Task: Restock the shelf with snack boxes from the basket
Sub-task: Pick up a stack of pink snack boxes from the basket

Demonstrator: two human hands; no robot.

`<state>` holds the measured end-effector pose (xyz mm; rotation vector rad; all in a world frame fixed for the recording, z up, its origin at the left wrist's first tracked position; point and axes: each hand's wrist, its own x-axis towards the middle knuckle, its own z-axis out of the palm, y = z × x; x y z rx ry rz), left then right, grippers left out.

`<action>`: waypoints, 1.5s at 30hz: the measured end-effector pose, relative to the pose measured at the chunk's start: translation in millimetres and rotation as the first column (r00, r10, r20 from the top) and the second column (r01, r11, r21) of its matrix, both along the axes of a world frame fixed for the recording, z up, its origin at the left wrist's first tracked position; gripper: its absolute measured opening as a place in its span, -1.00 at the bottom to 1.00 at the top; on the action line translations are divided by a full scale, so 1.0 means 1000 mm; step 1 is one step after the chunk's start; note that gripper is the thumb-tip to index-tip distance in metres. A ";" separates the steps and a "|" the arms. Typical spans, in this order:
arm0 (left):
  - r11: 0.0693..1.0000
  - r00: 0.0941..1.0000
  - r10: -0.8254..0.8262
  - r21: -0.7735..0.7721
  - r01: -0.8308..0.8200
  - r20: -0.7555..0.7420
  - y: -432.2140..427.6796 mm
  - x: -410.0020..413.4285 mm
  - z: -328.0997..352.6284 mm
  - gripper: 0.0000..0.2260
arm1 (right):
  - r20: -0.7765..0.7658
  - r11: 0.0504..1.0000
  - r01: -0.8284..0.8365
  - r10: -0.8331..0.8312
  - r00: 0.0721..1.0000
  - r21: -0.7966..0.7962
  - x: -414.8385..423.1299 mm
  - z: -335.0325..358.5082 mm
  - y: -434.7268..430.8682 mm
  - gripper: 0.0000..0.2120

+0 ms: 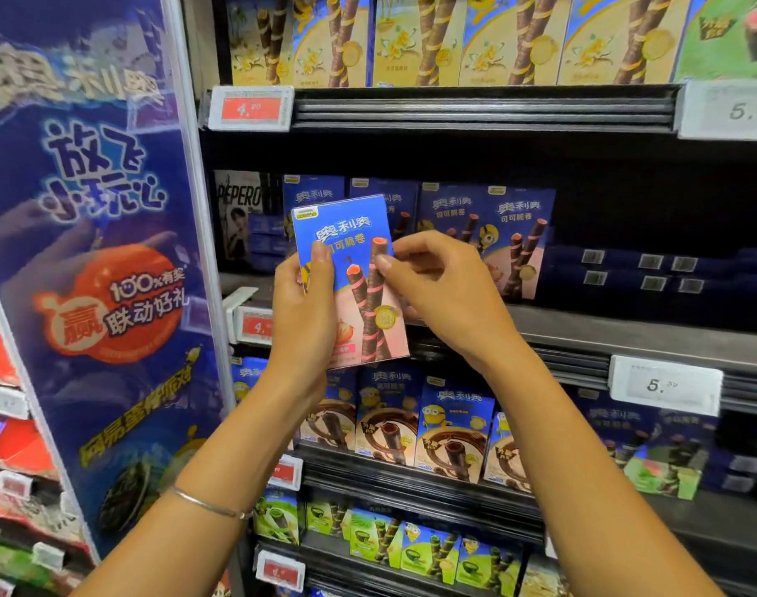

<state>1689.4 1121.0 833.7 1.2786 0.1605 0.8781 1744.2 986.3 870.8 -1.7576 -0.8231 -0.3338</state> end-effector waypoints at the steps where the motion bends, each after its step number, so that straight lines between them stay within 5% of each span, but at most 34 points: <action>1: 1.000 1.000 -0.005 -0.003 0.005 0.006 -0.003 0.002 0.001 -0.62 | 0.025 0.999 0.007 -0.006 1.000 -0.036 -0.002 0.003 -0.004 -0.68; 7: 0.981 0.984 -0.157 -0.103 0.165 0.080 -0.010 0.011 0.008 -0.50 | -0.077 1.000 -0.005 0.006 0.997 0.018 -0.002 0.012 -0.022 -0.64; 10: 0.999 0.999 -0.007 -0.049 0.009 0.045 0.001 0.016 0.008 -0.88 | -0.123 0.990 0.023 -0.006 0.992 0.140 0.008 0.019 -0.041 -0.69; 14: 0.993 0.992 0.119 0.003 -0.119 0.048 0.020 0.016 0.008 -0.84 | -0.165 0.961 0.111 -0.071 0.984 0.254 0.038 0.022 -0.072 -0.80; 19: 0.990 0.987 0.143 -0.001 -0.143 0.072 0.025 0.013 0.012 -0.84 | -0.137 0.896 0.433 -0.419 0.898 0.098 0.077 0.008 -0.072 -0.68; 24: 0.991 0.988 0.129 0.031 -0.132 0.083 0.020 0.013 0.012 -0.76 | -0.024 0.830 0.557 -0.557 0.830 -0.012 0.090 0.008 -0.053 -0.78; 45: 0.992 0.994 0.074 0.099 -0.081 0.079 0.008 0.012 0.010 -0.82 | 0.035 0.843 0.523 -0.523 0.851 -0.127 0.085 0.012 -0.033 -0.81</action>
